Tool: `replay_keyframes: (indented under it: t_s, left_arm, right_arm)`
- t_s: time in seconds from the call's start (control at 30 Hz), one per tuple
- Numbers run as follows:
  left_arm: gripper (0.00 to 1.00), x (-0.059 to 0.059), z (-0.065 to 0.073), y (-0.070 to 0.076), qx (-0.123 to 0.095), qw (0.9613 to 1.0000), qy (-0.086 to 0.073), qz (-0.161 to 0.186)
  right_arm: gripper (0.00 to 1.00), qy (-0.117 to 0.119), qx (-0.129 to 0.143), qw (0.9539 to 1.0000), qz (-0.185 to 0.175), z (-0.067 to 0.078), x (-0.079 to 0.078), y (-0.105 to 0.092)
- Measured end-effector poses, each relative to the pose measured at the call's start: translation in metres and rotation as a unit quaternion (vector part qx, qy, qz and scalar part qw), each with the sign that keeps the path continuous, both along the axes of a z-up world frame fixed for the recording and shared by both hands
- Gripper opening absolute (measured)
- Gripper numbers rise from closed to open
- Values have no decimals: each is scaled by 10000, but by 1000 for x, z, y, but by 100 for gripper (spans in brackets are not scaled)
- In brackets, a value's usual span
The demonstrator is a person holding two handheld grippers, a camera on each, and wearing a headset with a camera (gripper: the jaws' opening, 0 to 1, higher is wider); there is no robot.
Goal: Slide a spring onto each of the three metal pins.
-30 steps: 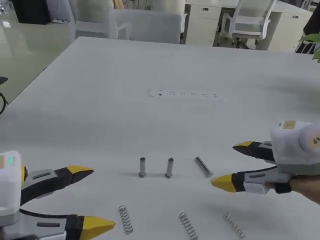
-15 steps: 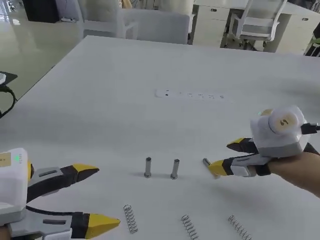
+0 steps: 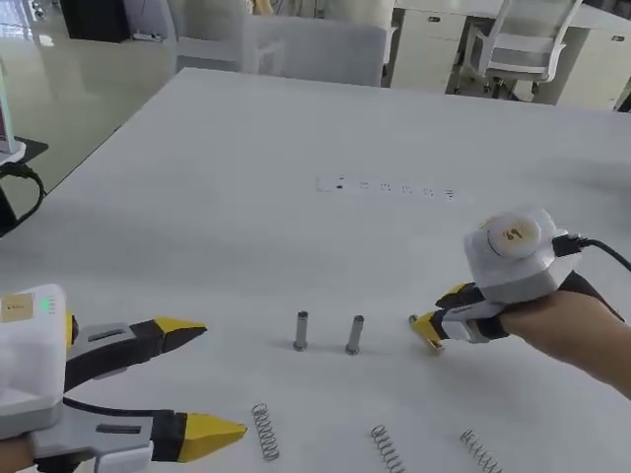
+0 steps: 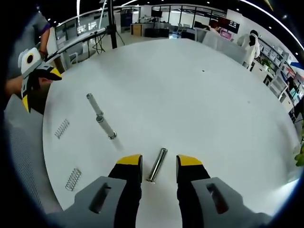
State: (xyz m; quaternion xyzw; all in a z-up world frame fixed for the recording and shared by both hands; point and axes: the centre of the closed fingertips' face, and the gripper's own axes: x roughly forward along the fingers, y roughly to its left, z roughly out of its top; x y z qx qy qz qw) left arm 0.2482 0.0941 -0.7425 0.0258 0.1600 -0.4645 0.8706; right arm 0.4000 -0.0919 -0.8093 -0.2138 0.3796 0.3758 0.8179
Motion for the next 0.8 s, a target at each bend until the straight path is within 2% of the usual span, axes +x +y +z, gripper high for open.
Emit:
replay_keyframes:
  t_s: [0.4,0.5,0.8]
  left_arm:
    - [64,1,0,-1,18,10000,22,-9]
    - [64,0,-1,-1,13,10000,32,5]
    - [63,2,-1,-1,-34,10000,30,27]
  right_arm:
    - [20,168,-254,9995,-33,-13,5,4]
    - [18,220,-390,9990,-60,-19,9,4]
    - [14,339,-567,9978,-110,-23,9,6]
